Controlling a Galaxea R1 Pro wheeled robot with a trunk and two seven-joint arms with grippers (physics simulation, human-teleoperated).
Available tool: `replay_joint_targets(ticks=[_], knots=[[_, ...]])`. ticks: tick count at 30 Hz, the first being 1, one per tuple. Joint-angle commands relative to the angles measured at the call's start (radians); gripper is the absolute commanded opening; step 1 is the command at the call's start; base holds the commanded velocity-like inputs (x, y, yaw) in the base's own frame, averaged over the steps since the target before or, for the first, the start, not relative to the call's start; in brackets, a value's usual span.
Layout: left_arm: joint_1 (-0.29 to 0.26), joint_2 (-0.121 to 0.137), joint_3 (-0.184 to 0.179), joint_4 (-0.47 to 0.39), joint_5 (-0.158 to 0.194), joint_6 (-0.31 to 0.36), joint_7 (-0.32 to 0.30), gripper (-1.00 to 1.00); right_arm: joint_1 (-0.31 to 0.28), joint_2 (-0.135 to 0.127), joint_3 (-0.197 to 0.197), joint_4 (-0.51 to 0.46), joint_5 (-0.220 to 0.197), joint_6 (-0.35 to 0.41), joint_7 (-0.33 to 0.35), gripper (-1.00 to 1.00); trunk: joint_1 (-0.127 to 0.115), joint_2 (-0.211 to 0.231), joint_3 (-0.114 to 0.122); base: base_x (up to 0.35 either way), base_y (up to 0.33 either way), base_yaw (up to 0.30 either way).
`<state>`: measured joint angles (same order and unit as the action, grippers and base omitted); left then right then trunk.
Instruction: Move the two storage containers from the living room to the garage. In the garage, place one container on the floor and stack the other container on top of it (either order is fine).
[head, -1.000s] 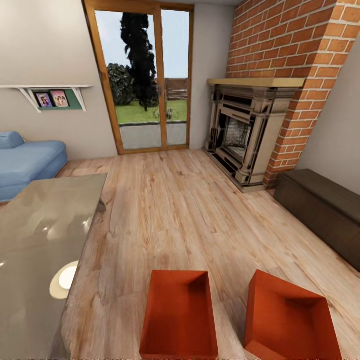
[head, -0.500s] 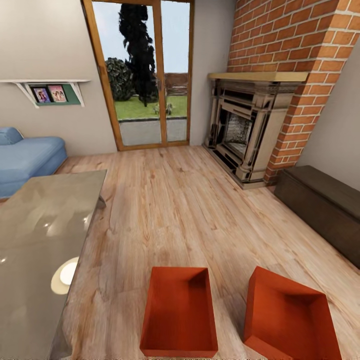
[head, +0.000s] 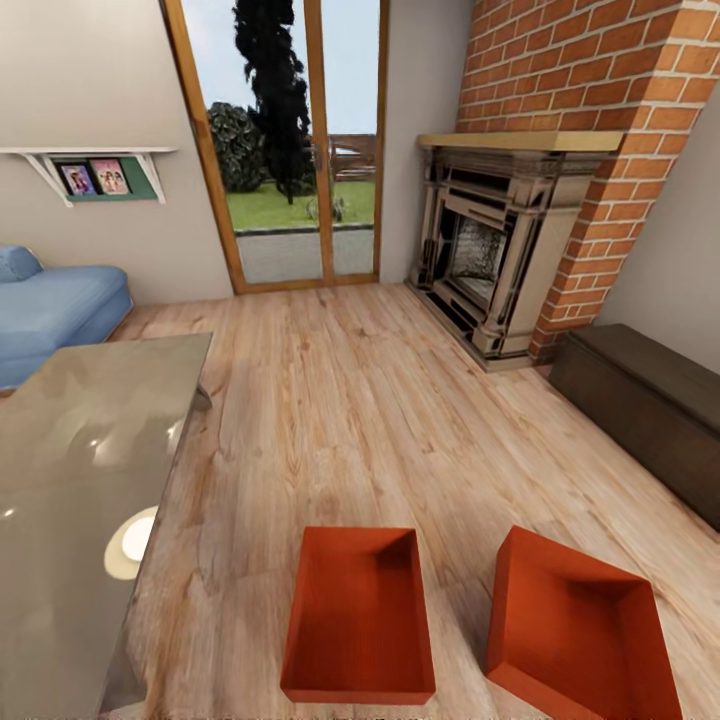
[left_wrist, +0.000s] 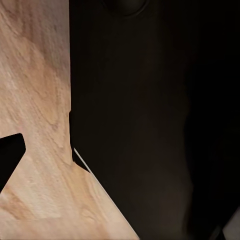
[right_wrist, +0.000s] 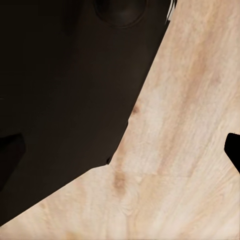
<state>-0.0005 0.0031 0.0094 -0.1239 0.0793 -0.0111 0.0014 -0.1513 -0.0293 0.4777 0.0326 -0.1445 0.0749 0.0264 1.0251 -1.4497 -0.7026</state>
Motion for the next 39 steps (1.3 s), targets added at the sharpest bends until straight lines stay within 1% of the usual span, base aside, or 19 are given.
replay_joint_targets(ticks=[1,39], knots=[[0.000,0.000,0.000,0.000,0.008,-0.001,0.000,1.00,-0.001,0.000,0.009,0.001,-0.011,0.002,0.003,1.00,0.000,0.000,-0.002,0.000,0.000,0.000],[0.000,0.000,0.001,0.000,0.008,-0.001,0.000,1.00,-0.001,0.003,0.009,0.000,-0.013,-0.003,0.003,1.00,0.000,0.000,-0.063,0.000,0.000,0.000]])
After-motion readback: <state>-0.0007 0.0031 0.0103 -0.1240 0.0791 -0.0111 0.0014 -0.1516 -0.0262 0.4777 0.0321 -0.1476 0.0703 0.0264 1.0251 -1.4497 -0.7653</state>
